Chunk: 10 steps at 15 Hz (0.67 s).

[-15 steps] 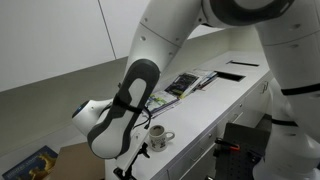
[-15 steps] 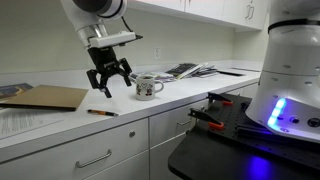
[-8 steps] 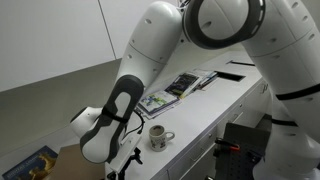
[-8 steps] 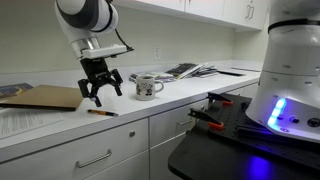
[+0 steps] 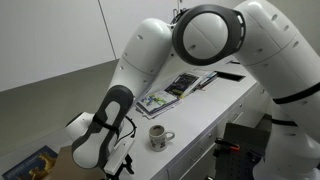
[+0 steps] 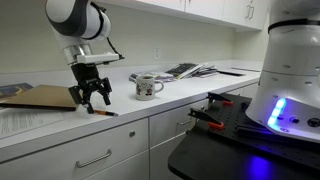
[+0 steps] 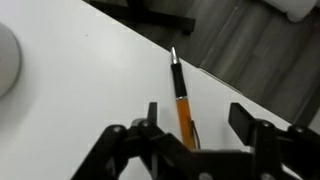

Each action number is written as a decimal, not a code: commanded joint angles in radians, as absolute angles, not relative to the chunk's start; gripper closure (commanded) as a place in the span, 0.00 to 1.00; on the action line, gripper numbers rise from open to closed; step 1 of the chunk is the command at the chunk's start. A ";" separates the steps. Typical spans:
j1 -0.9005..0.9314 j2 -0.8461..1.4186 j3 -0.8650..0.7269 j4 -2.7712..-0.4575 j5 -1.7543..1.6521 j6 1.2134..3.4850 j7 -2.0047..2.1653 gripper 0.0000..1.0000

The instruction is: Put the yellow pen inside the white mug

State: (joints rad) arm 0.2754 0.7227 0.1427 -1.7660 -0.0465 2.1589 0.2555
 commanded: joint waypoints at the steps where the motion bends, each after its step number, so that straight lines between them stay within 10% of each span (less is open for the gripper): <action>1: 0.282 0.769 0.144 -1.699 -0.025 2.123 0.223 0.51; 7: 0.303 0.782 0.133 -1.683 -0.063 2.159 0.201 0.97; 10: 0.301 0.772 0.138 -1.695 -0.070 2.170 0.177 0.96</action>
State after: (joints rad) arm 0.2922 0.7807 0.1447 -1.6920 -0.0618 2.1598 0.2154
